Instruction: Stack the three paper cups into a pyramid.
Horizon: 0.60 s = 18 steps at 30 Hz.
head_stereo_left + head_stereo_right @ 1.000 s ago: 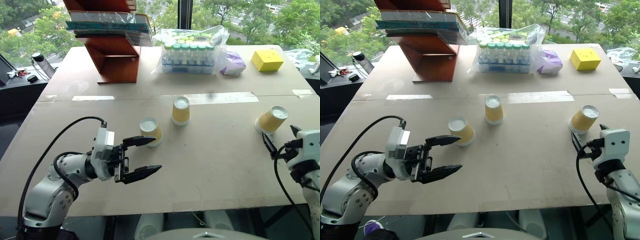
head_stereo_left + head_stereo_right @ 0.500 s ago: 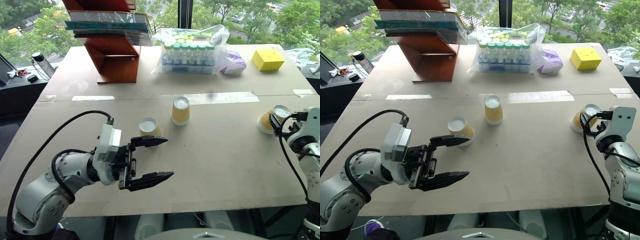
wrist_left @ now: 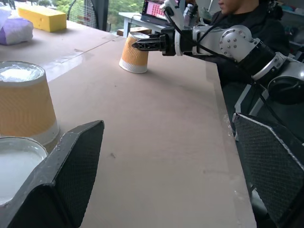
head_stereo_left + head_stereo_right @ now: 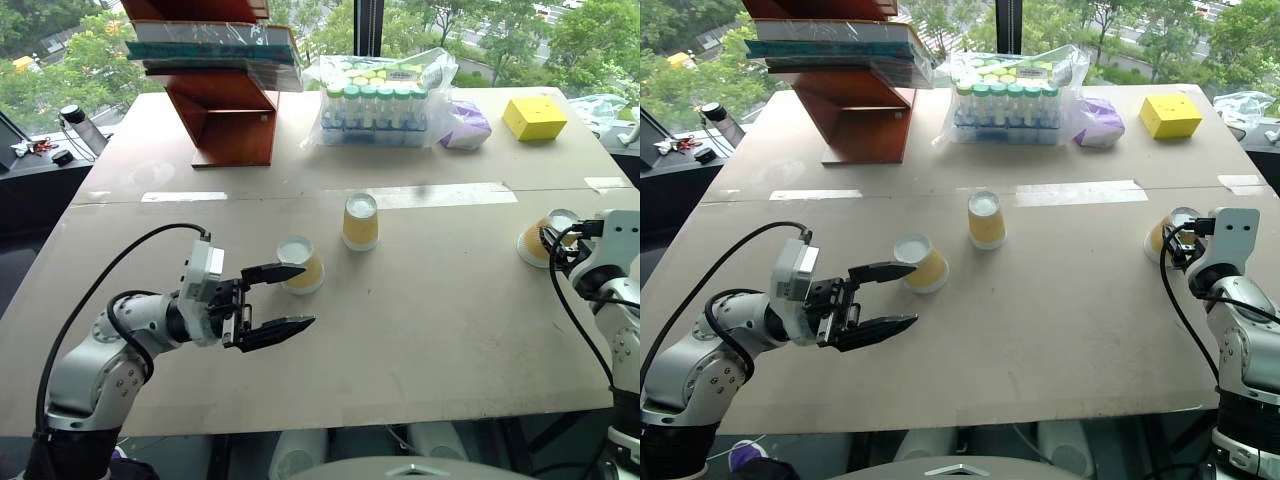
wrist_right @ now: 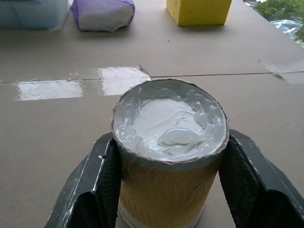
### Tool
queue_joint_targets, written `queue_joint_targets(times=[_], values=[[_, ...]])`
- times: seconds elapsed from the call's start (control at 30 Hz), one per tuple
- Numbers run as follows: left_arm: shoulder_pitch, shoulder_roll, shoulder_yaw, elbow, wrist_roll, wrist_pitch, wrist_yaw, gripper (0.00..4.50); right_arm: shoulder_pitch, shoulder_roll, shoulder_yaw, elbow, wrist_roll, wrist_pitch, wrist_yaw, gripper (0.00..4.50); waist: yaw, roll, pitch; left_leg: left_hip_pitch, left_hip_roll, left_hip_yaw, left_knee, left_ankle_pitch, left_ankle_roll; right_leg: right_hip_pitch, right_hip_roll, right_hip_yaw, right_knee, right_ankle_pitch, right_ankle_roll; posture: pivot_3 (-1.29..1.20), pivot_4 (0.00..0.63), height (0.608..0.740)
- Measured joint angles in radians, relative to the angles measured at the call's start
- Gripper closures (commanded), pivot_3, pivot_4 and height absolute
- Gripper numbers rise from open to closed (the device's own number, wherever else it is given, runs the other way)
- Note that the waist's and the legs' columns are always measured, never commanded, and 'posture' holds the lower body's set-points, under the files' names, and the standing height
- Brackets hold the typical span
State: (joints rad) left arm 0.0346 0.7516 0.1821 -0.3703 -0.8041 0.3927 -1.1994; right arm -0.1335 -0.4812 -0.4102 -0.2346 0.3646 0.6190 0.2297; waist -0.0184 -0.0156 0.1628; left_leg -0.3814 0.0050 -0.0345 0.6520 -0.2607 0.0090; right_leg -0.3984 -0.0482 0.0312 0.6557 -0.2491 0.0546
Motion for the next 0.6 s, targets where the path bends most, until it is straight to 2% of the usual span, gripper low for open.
queue_joint_targets(times=[0.07,0.17,0.27,0.43,0.6], values=[[0.006,-0.001,0.001,0.007,0.008,-0.014,-0.018,0.00,0.021,-0.017,0.001,-0.028,0.011,-0.003,0.039,2.37,0.002,0.001,0.000,0.000,0.000,0.000,-0.001,0.000,0.000,-0.001,0.000,0.000,0.000,0.000,0.000,0.00,0.150,0.740],[0.055,-0.003,0.015,0.033,0.017,-0.039,-0.049,0.00,0.116,-0.074,0.041,-0.200,0.102,-0.010,0.196,2.37,0.000,0.003,0.002,-0.001,0.002,-0.001,-0.003,0.000,0.000,-0.003,0.000,0.000,0.000,0.000,0.000,0.00,0.150,0.740],[0.121,-0.002,0.052,0.057,0.024,-0.075,-0.094,0.00,0.217,-0.138,0.188,-0.427,0.168,-0.013,0.348,2.37,-0.002,0.002,0.001,-0.001,0.003,-0.003,-0.003,-0.001,0.001,-0.003,0.001,-0.001,0.000,-0.001,-0.001,0.00,0.150,0.740],[0.167,-0.001,0.084,0.078,0.038,-0.110,-0.133,0.00,0.228,-0.132,0.381,-0.460,0.107,-0.035,0.372,2.37,0.005,0.000,0.002,-0.002,0.002,-0.003,0.001,-0.001,0.001,-0.003,-0.001,0.000,-0.001,-0.003,-0.004,0.00,0.150,0.740],[0.168,0.004,0.089,0.078,0.041,-0.116,-0.146,0.00,0.189,-0.110,0.439,-0.428,0.070,-0.083,0.379,2.37,0.007,-0.002,0.001,-0.002,0.001,-0.002,0.001,-0.001,0.001,-0.003,-0.002,-0.001,0.000,-0.003,-0.004,0.00,0.150,0.740]])
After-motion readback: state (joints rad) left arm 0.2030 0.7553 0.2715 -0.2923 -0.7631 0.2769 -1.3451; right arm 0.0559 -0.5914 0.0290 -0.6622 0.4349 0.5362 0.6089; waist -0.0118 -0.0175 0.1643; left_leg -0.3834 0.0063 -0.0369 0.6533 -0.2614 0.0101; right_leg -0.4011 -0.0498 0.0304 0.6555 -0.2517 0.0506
